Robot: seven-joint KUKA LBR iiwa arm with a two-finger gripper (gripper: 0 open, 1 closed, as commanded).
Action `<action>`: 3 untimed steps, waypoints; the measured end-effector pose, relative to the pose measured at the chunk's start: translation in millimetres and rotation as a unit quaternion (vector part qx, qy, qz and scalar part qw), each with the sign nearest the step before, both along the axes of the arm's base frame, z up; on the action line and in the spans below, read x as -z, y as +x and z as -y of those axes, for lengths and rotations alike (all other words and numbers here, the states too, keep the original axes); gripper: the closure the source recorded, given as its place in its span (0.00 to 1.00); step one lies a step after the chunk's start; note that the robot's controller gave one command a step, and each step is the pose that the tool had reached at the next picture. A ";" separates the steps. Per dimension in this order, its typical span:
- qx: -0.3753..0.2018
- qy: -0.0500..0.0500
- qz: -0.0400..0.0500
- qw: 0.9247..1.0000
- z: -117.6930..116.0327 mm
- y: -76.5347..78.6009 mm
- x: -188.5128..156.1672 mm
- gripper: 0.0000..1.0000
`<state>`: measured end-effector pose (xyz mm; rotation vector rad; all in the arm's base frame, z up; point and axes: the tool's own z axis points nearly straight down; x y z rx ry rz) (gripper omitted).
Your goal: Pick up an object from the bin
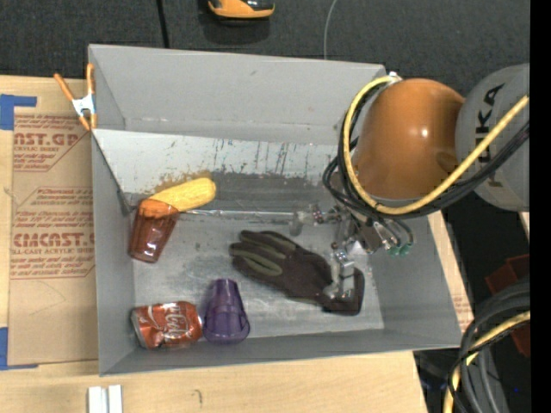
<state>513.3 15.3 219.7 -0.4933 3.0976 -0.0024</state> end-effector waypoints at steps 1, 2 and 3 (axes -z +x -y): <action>-0.068 0.000 -0.003 0.998 -17.1 -8.6 8.1 0.00; -0.092 0.000 -0.001 0.996 -16.5 8.7 24.8 0.00; -0.091 0.001 -0.002 0.996 10.7 8.0 43.1 0.00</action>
Offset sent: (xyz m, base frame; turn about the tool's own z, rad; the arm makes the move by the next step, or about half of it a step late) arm 0.0153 0.0135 -0.0331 -0.1936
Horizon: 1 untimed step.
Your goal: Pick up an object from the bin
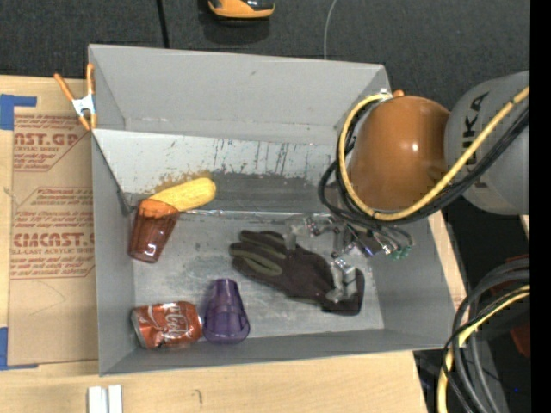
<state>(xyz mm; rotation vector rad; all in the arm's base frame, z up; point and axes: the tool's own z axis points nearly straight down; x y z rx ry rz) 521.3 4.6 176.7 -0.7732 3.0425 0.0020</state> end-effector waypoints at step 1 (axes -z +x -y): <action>0.023 0.000 0.000 1.000 9.3 -9.1 27.6 0.00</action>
Offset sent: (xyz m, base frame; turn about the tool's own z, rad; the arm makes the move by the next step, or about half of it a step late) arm -0.0056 0.0001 -0.0597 -0.1268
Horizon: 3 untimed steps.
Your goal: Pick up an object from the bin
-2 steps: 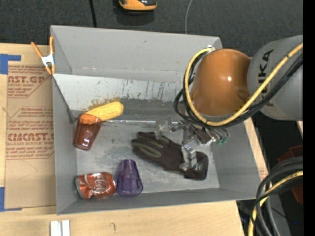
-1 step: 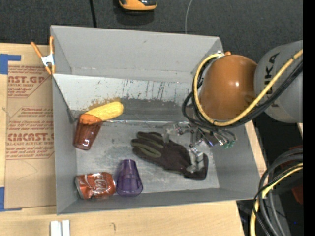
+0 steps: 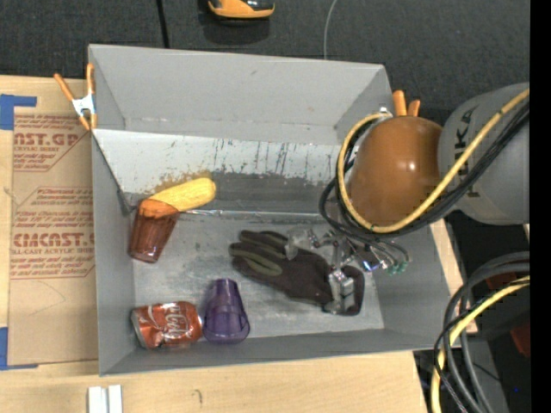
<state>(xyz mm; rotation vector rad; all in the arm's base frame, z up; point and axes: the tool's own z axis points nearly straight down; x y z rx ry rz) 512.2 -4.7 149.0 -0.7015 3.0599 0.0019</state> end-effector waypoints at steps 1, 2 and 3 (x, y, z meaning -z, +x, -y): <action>-0.069 -0.001 -0.001 0.998 -6.9 2.2 22.7 0.00; -0.076 0.000 0.000 0.997 -12.7 8.9 32.1 0.00; -0.094 -0.001 0.000 0.996 -6.1 19.4 47.2 0.00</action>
Offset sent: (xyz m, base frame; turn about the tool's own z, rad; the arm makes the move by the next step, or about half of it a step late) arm 0.0087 0.0115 -0.0313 -0.1525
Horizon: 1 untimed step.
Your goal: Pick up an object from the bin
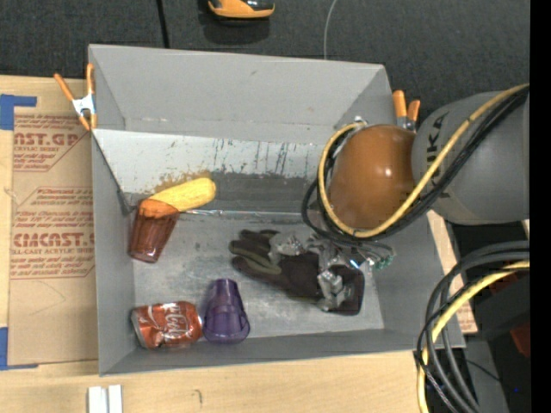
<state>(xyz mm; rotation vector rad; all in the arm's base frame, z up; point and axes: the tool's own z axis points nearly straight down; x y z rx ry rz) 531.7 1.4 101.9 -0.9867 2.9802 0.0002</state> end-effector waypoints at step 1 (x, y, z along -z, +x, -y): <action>0.028 0.001 0.001 1.000 3.0 10.6 17.9 1.00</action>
Offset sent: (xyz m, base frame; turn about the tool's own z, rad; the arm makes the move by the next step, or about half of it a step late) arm 0.0000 0.0000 0.0000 0.0000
